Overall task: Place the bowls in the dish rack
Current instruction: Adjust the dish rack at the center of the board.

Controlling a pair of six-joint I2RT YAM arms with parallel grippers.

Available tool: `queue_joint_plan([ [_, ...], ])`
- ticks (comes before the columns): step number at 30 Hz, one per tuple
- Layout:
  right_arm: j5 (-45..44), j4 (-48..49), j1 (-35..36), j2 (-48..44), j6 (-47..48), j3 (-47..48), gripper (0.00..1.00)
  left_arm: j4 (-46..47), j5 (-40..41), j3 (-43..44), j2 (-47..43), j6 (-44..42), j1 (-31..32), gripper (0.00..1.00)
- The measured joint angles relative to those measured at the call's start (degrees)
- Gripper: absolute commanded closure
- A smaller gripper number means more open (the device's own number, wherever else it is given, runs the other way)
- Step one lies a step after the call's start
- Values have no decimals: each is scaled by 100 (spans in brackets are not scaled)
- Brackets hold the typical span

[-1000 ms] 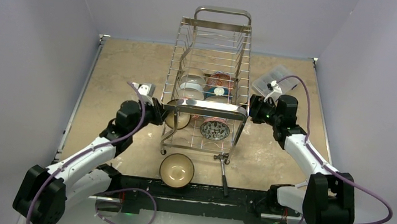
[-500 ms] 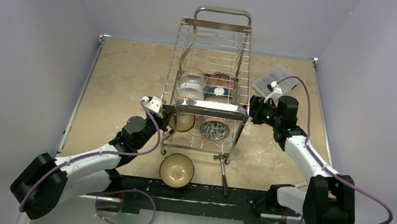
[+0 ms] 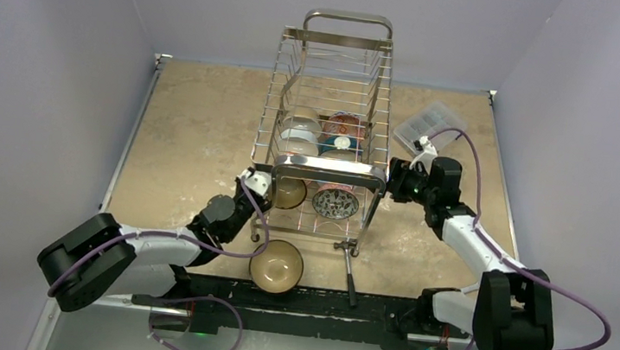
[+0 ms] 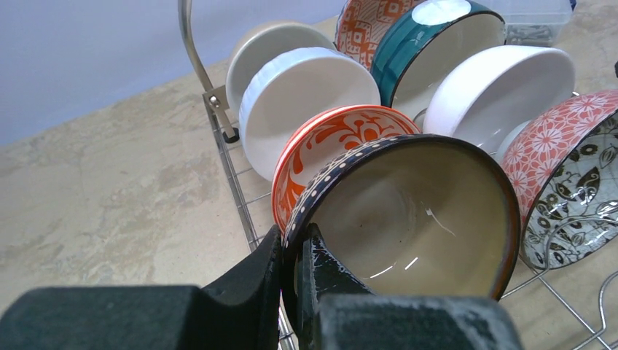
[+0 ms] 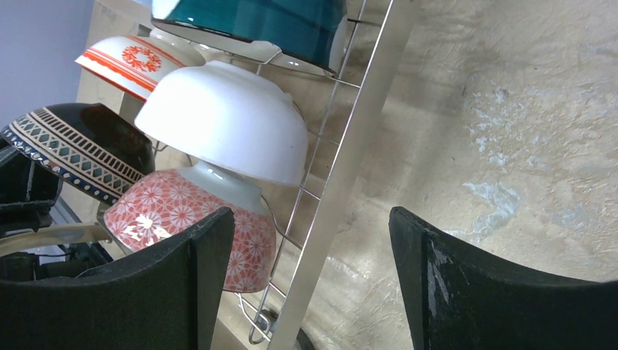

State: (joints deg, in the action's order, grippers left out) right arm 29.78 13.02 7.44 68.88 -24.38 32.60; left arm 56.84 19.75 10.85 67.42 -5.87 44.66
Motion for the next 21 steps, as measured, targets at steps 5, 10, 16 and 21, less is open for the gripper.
queue_joint_plan([
  [5,85,114,0,184,-17,-28,24,575,264,-46,343,-457,129,100],
  [10,240,310,0,503,-50,-28,33,1040,450,-46,654,-798,170,100],
  [16,426,608,0,962,-114,-26,55,1421,608,-46,883,-1027,199,100],
  [21,586,708,0,1499,-179,144,75,1545,715,-46,944,-1121,236,100],
])
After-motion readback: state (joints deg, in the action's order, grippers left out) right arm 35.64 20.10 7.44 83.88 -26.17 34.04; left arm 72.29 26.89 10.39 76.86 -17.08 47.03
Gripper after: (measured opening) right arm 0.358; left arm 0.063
